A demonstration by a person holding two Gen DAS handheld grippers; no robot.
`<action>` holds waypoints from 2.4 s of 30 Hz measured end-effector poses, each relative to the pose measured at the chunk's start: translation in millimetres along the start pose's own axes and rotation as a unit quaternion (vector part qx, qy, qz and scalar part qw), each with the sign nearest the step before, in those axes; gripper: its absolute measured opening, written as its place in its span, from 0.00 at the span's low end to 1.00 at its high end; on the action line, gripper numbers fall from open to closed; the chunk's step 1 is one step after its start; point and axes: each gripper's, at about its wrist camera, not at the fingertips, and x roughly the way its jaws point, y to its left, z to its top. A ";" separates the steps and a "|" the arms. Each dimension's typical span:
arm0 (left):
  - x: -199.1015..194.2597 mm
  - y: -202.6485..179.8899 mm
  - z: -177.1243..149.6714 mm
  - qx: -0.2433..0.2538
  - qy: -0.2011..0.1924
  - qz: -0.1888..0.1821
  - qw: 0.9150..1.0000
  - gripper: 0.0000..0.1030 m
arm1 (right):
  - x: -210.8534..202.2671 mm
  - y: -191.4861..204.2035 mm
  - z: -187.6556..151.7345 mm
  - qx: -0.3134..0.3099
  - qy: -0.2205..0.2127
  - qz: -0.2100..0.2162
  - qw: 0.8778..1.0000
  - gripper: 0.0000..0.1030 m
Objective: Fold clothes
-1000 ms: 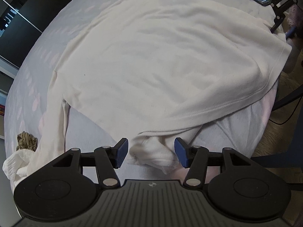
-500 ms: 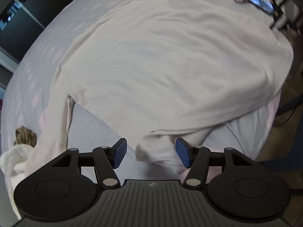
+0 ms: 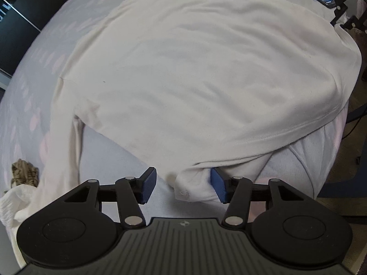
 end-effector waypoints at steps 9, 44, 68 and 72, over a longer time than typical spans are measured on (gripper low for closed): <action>10.8 -18.6 10.2 0.008 0.014 -0.009 1.000 0.17 | 0.3 -1.8 0.9 0.002 -0.002 0.002 1.000 0.16; -67.0 -74.6 -35.3 0.111 0.057 -0.082 0.989 0.09 | -56.0 -6.2 -32.4 -0.008 0.030 0.057 0.998 0.08; -71.9 -14.0 5.2 -0.104 -0.026 -0.071 0.992 0.38 | -75.9 -71.8 -26.2 0.136 -0.049 0.054 0.988 0.30; -64.5 9.7 25.3 -0.183 -0.046 -0.053 0.981 0.38 | -80.6 -138.9 -39.6 0.290 -0.068 0.019 0.954 0.30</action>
